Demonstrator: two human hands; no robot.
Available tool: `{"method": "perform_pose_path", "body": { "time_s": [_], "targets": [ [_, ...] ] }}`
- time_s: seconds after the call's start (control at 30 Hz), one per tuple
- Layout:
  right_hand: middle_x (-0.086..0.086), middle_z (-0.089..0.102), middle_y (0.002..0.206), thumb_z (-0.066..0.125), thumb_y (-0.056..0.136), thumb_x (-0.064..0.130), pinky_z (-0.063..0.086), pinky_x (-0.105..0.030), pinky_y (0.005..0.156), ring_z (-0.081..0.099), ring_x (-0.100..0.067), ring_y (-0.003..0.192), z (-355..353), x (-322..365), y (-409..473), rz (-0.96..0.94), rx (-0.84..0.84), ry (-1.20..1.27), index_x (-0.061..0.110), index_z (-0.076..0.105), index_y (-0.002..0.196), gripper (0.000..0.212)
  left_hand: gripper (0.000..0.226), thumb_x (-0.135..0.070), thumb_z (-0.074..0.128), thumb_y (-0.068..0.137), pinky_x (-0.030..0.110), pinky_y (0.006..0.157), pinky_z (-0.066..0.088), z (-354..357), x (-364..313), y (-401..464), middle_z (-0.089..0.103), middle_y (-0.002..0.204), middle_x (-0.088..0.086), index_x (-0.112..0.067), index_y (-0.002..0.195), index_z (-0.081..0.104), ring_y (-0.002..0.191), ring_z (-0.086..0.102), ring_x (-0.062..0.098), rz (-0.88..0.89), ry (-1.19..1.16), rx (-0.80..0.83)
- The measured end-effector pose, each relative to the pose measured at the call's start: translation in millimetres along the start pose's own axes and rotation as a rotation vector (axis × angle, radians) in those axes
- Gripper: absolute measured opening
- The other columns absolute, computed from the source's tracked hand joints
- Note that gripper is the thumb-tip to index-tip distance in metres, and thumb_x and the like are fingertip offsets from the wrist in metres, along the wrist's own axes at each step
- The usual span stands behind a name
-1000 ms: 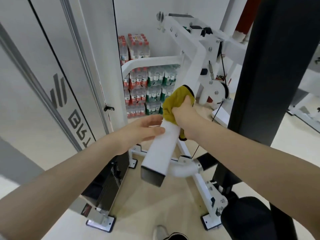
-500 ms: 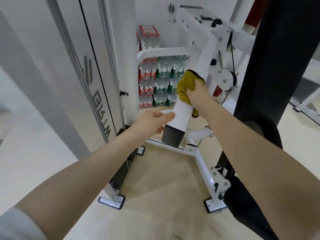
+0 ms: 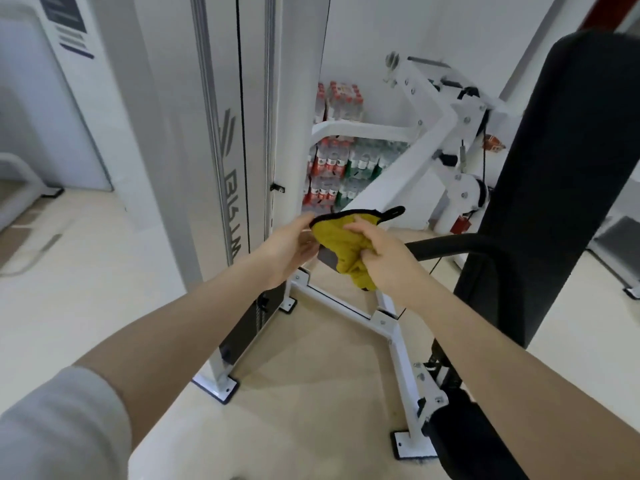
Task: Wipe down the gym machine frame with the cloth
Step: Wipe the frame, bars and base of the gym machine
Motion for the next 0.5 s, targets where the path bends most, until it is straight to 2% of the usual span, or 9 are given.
{"method": "perform_pose_path", "body": {
  "time_s": [0.03,0.07,0.1,0.13,0.2,0.27,0.4,0.5],
  "targets": [
    [-0.006,0.061,0.113,0.035,0.094,-0.007,0.042,-0.006,0.070,0.055,-0.011,0.088,1,-2,-6,0.028,0.045,0.114,0.014,0.051,0.130,0.044,0.029,-0.031,0.038,0.098,0.029,0.099,0.043,-4,2,-8,0.062,0.109,0.009,-0.013,0.109,0.057,0.100,0.058,0.018,0.012,0.018,-0.032],
    [-0.003,0.066,0.095,0.034,0.094,-0.008,0.044,-0.010,0.058,0.057,-0.010,0.072,1,-3,-13,0.055,0.082,0.231,0.018,0.054,0.125,0.045,0.029,-0.033,0.040,0.098,0.032,0.100,0.043,-9,5,-14,0.062,0.113,0.009,-0.014,0.109,0.058,0.104,0.059,0.019,0.022,0.044,-0.070],
    [-0.001,0.067,0.079,0.033,0.095,-0.008,0.044,-0.016,0.049,0.058,-0.011,0.061,0,-3,-17,0.076,0.092,0.324,0.021,0.056,0.119,0.045,0.029,-0.035,0.041,0.097,0.034,0.101,0.043,-15,8,-22,0.062,0.117,0.007,-0.017,0.110,0.059,0.108,0.058,0.020,0.029,0.074,-0.100],
    [0.000,0.066,0.072,0.034,0.095,-0.008,0.045,-0.019,0.046,0.058,-0.012,0.057,-1,-2,-20,0.079,0.078,0.382,0.025,0.057,0.112,0.045,0.028,-0.036,0.042,0.096,0.036,0.101,0.043,-20,10,-30,0.061,0.119,0.005,-0.019,0.111,0.060,0.110,0.058,0.020,0.036,0.104,-0.125],
    [-0.002,0.066,0.077,0.036,0.094,-0.008,0.045,-0.019,0.046,0.060,-0.009,0.057,-3,3,-24,0.051,0.022,0.430,0.032,0.056,0.105,0.046,0.028,-0.035,0.040,0.097,0.037,0.100,0.043,-34,10,-47,0.060,0.120,0.002,-0.021,0.114,0.058,0.111,0.057,0.020,0.062,0.130,-0.175],
    [-0.007,0.066,0.086,0.037,0.094,-0.008,0.045,-0.019,0.047,0.060,-0.008,0.059,10,12,-27,0.015,0.023,0.484,0.031,0.056,0.107,0.045,0.031,-0.032,0.040,0.098,0.036,0.097,0.045,-49,6,-63,0.061,0.119,0.003,-0.017,0.119,0.055,0.108,0.058,0.021,0.085,0.122,-0.229],
    [-0.007,0.066,0.096,0.040,0.094,-0.004,0.050,-0.021,0.055,0.062,-0.015,0.074,58,48,-26,-0.059,0.157,0.511,0.032,0.056,0.111,0.042,0.030,-0.032,0.040,0.097,0.029,0.078,0.050,-79,-3,-92,0.067,0.098,0.003,-0.013,0.108,0.060,0.087,0.064,0.018,0.096,0.101,-0.280],
    [0.002,0.063,0.095,0.045,0.095,0.000,0.052,-0.015,0.060,0.062,-0.010,0.080,97,77,-17,-0.075,0.246,0.499,0.024,0.051,0.122,0.037,0.032,-0.034,0.042,0.096,0.028,0.076,0.051,-107,-8,-113,0.067,0.090,0.002,-0.011,0.104,0.062,0.079,0.065,0.016,0.110,0.142,-0.292]
  ]
}}
Point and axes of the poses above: each hand's wrist, its own y-axis towards the middle knuckle, its own z-axis out of the palm, x = y × z, the point moved 10 cm from there along y, towards the middle knuckle
